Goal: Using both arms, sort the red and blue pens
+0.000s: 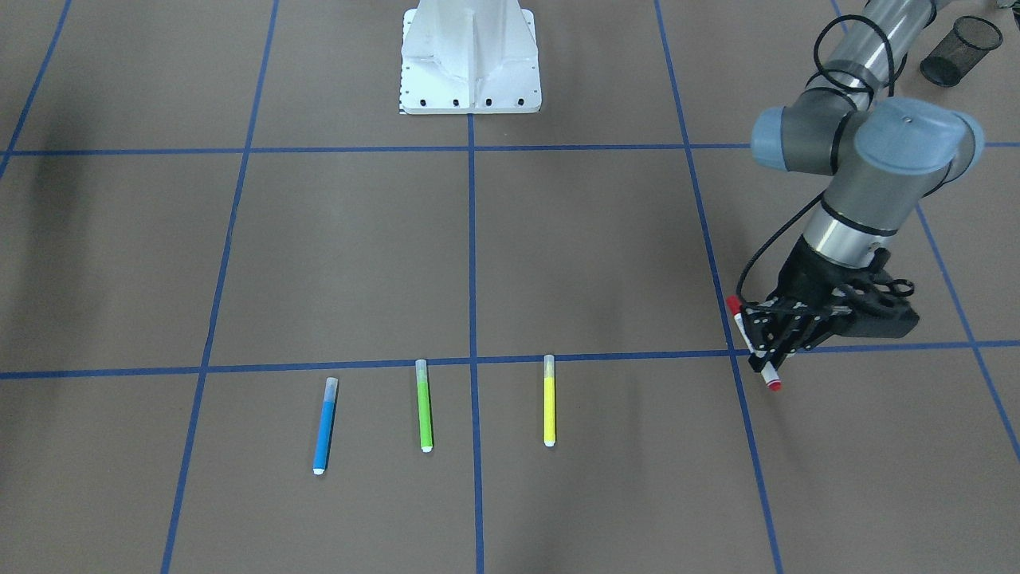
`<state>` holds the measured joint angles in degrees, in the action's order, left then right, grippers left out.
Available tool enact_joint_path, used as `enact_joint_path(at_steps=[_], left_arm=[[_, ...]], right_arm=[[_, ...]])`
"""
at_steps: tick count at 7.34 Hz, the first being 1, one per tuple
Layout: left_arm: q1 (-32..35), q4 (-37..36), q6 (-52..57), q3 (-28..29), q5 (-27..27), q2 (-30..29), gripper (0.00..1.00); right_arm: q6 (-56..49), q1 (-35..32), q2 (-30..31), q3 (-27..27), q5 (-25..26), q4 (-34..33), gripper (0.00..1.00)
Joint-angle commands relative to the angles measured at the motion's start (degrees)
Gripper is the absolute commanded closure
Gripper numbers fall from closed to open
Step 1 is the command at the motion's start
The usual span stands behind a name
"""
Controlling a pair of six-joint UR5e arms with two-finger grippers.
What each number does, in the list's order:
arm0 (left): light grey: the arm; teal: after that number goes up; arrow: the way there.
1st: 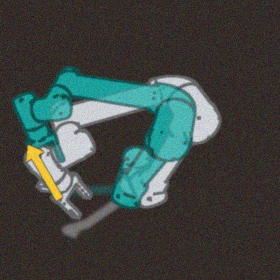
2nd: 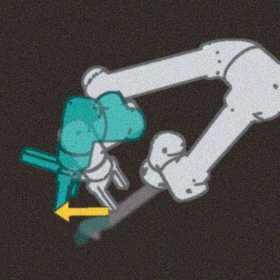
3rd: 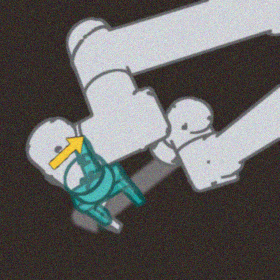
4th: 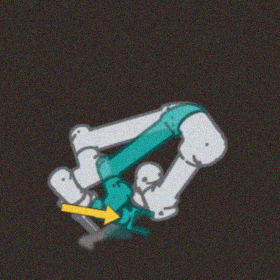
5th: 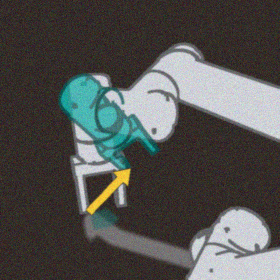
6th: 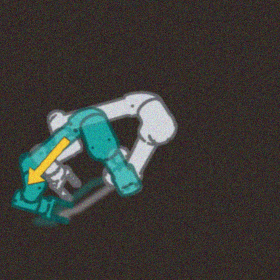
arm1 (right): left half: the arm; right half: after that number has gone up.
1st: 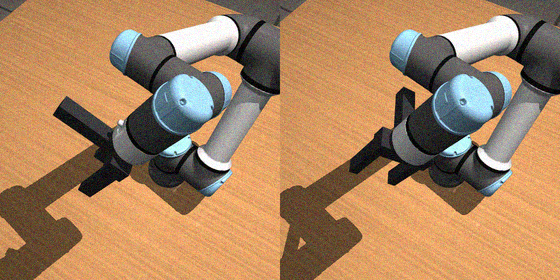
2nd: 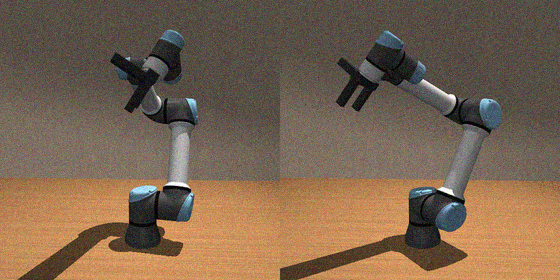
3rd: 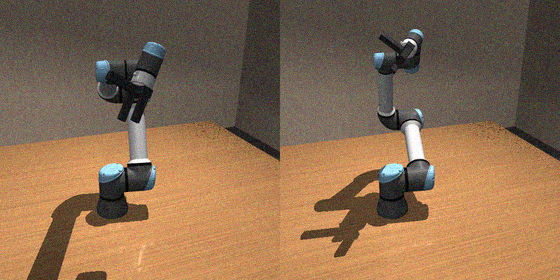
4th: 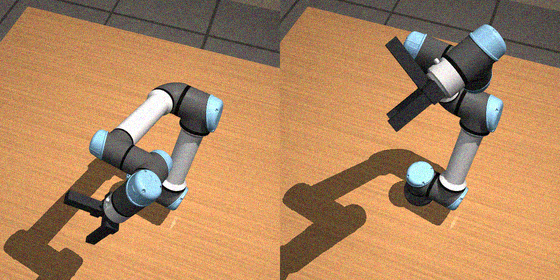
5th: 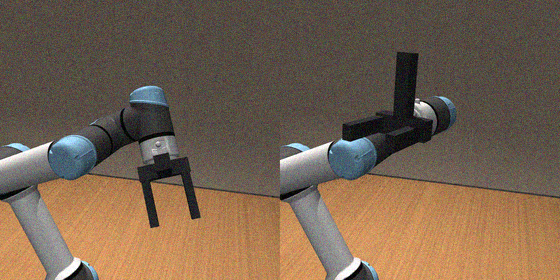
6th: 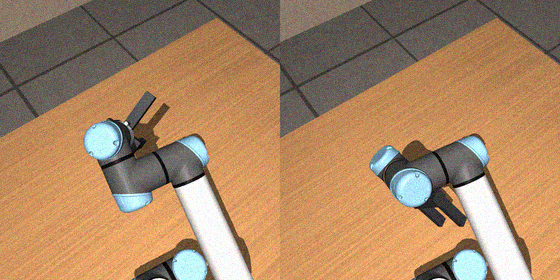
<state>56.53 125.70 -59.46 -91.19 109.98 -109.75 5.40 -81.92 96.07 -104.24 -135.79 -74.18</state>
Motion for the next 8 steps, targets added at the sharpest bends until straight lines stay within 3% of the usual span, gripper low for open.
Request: enact_joint_path(at_steps=[1,3,5,6,8], left_arm=[[6.1,7.9,-0.3,-5.1,-0.3,15.5,1.0],[11.0,18.2,-0.1,-3.9,2.8,24.4,1.0],[19.9,29.1,5.7,2.8,12.8,27.1,1.0],[23.2,32.7,5.6,2.7,15.2,29.8,1.0],[28.1,45.0,5.2,3.3,15.0,40.3,1.0]], right_arm=[[0.0,0.0,0.0,0.0,0.0,0.0,0.0],[0.0,0.1,-0.1,0.0,0.0,0.0,0.0],[0.0,0.1,-0.2,0.0,0.0,0.0,0.0],[0.0,0.1,-0.2,-0.1,0.0,0.0,0.0],[0.0,0.1,-0.3,0.0,0.1,0.0,0.0]])
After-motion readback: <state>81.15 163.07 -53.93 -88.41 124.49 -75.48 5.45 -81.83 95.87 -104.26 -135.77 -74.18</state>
